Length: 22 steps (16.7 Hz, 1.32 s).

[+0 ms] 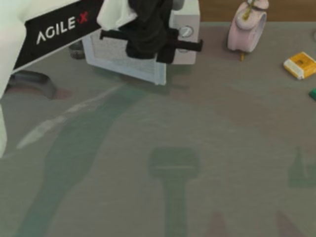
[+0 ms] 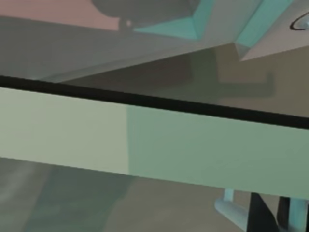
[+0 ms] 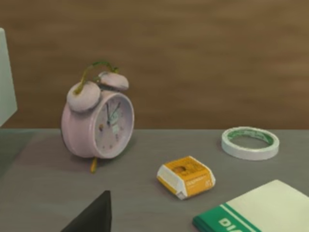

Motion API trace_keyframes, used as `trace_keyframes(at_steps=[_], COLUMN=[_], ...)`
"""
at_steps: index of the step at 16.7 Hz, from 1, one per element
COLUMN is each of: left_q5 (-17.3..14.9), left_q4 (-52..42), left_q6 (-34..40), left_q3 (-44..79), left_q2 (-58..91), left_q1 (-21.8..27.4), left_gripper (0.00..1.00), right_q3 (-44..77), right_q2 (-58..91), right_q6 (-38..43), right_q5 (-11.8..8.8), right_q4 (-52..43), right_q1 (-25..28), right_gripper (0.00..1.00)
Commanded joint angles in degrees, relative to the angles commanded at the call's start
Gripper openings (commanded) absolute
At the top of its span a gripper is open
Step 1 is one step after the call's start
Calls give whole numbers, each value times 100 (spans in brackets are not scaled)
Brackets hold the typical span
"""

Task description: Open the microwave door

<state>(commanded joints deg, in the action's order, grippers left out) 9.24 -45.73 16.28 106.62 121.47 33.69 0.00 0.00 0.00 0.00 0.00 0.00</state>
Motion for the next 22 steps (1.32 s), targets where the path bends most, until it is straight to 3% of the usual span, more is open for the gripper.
trace_keyframes(at_steps=[22], left_q5=[-54], left_q4=[68], left_q6=[-117], left_q3=[-178], left_q2=[-95], left_q1=[-26], left_gripper=[0], right_q3=[0], right_q2=[0], right_q6=[0], right_q5=[0], right_q4=[0], right_q1=[0], right_gripper=[100])
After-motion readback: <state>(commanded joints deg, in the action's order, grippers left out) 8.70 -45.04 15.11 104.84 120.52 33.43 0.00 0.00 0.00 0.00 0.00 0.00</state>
